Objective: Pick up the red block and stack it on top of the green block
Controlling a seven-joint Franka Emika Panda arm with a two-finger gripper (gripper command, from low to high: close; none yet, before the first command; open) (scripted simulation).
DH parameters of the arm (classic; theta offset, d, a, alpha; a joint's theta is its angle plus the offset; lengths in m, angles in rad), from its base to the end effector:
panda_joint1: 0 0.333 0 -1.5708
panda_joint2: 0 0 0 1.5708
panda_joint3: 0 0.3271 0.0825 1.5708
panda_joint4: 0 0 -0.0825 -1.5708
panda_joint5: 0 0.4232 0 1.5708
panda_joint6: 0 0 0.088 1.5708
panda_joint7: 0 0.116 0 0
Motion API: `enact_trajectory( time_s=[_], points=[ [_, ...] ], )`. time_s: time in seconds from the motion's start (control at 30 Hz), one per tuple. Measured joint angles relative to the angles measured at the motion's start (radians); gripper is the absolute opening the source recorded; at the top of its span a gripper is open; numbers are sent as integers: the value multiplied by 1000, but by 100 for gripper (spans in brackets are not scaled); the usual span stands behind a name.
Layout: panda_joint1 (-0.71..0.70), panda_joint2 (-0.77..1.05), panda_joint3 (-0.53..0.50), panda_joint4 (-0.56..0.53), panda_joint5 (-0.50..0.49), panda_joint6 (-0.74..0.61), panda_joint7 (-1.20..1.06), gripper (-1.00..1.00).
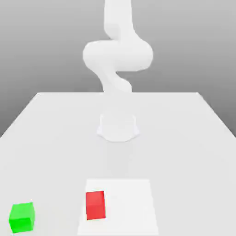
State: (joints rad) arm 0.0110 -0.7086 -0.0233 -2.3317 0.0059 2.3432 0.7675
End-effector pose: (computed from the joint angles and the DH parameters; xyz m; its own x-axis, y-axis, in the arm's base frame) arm 0.4194 -0.0077 0.6660 0.5361 -0.7079 0.4598 -0.5270 -0.7062 -0.4729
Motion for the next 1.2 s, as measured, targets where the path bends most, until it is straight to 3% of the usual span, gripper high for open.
enact_trajectory(
  time_s=[0.53,0.73,0.9,0.93,1.2],
  points=[
    [29,587,-109,-203,52,277,-219,0],
    [5,802,-120,-276,44,383,-279,0],
    [-24,983,-82,-263,97,524,-327,0],
    [-34,1015,-70,-258,108,551,-335,-100],
    [-31,998,-74,-261,98,536,-327,-100]
  ],
)
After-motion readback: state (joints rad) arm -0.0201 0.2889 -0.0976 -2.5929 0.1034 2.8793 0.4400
